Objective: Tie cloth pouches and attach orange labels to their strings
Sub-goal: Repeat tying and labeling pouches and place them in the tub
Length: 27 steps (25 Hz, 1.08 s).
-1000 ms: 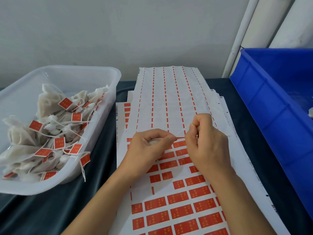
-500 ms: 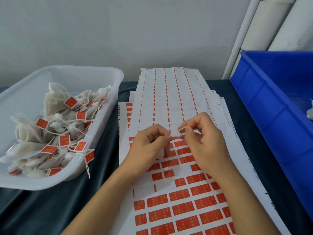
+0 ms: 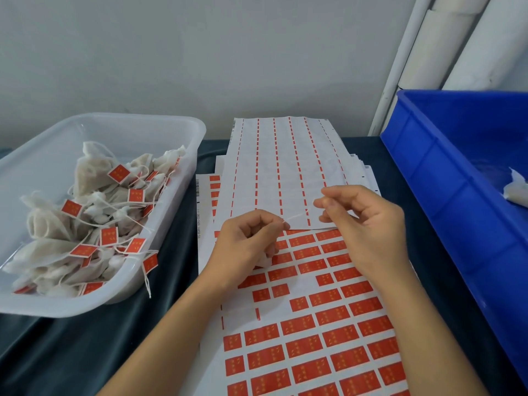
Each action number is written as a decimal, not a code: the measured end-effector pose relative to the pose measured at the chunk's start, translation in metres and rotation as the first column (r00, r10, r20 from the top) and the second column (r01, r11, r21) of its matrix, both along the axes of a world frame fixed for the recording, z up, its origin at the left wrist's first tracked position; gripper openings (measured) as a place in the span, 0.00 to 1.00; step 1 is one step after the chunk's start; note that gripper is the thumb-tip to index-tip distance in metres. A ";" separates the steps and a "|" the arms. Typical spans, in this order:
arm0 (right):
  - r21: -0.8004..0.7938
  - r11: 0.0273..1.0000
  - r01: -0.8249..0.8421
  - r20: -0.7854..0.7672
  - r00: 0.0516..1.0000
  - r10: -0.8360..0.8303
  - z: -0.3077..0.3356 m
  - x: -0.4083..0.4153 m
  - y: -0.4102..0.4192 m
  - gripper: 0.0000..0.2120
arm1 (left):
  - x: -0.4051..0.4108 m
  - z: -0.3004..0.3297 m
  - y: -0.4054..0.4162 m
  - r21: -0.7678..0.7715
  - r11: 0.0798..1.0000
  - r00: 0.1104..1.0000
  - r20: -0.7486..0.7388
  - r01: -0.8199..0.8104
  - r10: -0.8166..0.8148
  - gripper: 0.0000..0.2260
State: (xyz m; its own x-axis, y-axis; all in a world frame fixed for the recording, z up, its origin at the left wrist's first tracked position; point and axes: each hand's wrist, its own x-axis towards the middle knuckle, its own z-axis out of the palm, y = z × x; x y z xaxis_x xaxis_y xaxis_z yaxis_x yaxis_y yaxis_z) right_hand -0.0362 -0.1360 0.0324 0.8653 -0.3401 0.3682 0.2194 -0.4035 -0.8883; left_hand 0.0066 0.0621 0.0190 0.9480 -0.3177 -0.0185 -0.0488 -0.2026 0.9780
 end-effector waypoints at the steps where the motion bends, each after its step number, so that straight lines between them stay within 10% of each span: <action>1: 0.001 1.000 -0.006 -0.006 1.000 0.006 0.001 0.000 0.001 0.04 | 0.000 0.000 0.000 -0.008 1.000 1.000 0.000 0.003 -0.003 0.08; 9: -0.108 0.965 -0.238 -0.126 0.966 0.224 0.003 -0.003 0.013 0.16 | -0.001 0.002 0.002 -0.061 0.996 0.995 0.076 0.068 -0.063 0.09; 17: -0.206 0.962 -0.181 -0.139 0.978 0.154 -0.001 -0.002 0.013 0.01 | -0.001 0.002 0.002 -0.071 0.993 0.991 0.102 0.095 -0.088 0.08; 27: -0.239 0.957 -0.163 -0.299 0.950 0.087 -0.004 -0.009 -0.006 0.05 | -0.003 -0.002 -0.001 -0.021 0.999 0.998 0.048 0.047 -0.046 0.08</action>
